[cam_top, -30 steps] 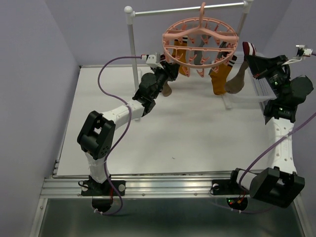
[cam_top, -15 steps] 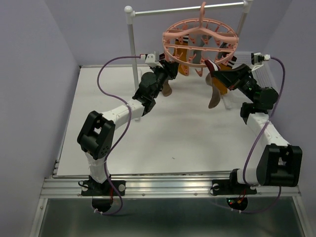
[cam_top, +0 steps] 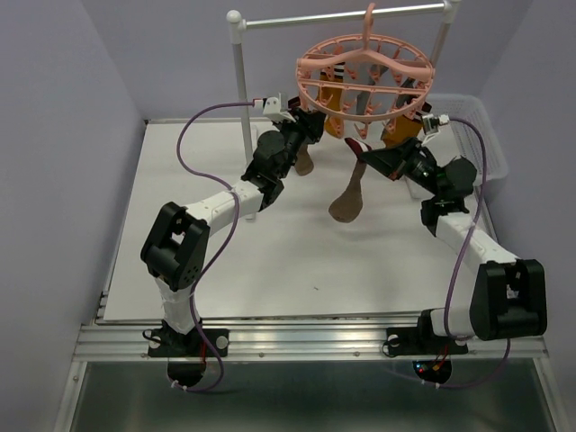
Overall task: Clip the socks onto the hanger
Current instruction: Clamp the sock onto the hanger.
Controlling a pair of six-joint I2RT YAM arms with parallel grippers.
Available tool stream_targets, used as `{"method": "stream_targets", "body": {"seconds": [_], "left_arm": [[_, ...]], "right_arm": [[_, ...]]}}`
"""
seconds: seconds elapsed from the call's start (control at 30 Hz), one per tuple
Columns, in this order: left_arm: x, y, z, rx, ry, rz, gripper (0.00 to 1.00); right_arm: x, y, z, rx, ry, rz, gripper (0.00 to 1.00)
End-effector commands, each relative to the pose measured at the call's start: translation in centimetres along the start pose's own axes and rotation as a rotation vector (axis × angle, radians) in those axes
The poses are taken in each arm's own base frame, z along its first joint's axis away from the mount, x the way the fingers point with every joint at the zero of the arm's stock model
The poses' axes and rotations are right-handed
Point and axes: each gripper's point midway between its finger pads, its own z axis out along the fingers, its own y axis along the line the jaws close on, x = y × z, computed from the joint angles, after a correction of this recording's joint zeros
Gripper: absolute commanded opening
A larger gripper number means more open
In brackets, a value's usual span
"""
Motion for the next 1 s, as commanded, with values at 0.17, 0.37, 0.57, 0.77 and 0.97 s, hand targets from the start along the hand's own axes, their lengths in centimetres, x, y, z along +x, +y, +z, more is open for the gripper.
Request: {"method": "stream_targets", "body": {"seconds": [0.17, 0.37, 0.57, 0.77, 0.97], "left_arm": [[-7.3, -4.5, 0.1, 0.073, -0.159, -0.097, 0.0], [-7.6, -4.6, 0.0, 0.064, -0.168, -0.125, 0.0], [-7.8, -4.5, 0.3, 0.051, -0.175, -0.133, 0.0], [-7.8, -4.4, 0.6, 0.04, -0.17, -0.125, 0.0], [-8.4, -4.3, 0.7, 0.026, -0.191, -0.131, 0.0]], "right_arm": [[3.8, -4.0, 4.5, 0.186, 0.006, -0.169, 0.01], [3.7, -6.2, 6.5, 0.273, -0.084, -0.238, 0.01], [2.6, -7.3, 7.0, 0.326, -0.186, -0.285, 0.01], [1.2, -6.9, 6.8, 0.353, -0.277, -0.335, 0.01], [1.2, -6.7, 7.4, 0.329, -0.292, -0.347, 0.01]]}}
